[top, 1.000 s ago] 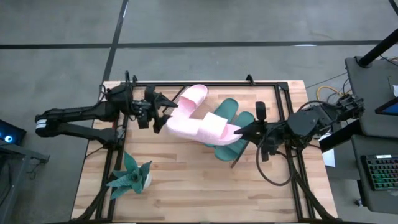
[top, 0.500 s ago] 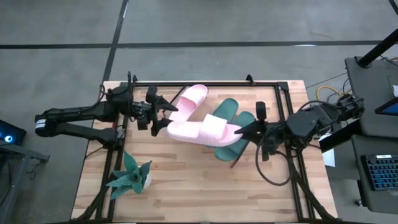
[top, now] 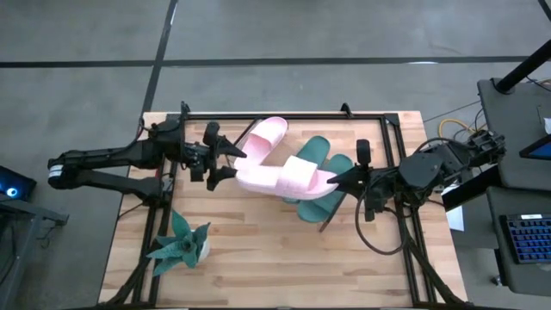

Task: Pick and place slides into the shelf
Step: Put the pink slide on the shelf

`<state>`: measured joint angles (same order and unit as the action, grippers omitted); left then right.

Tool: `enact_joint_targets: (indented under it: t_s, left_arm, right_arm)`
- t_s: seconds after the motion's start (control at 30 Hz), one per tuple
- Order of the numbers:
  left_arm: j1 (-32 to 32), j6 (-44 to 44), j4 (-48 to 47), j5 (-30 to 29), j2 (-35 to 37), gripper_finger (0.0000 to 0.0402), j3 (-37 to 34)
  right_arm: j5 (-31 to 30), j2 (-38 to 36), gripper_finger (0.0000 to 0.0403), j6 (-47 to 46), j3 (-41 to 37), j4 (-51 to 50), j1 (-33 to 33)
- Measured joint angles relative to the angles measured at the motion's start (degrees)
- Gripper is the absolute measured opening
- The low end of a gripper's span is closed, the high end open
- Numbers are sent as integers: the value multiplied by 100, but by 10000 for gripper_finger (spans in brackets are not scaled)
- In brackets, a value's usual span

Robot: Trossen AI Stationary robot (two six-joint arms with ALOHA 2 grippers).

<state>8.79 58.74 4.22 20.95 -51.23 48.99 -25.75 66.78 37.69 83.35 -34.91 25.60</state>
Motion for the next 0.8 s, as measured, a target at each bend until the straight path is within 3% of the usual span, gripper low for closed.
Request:
enact_joint_targets:
  t_s: [0.3,0.8]
  left_arm:
    - [-152,-140,96,354,5,267,0]
    - [-150,-138,822,302,-416,266,28]
  right_arm:
    - [-133,-4,20,-184,0,-128,-4]
    - [-105,2,20,-174,-2,-92,-2]
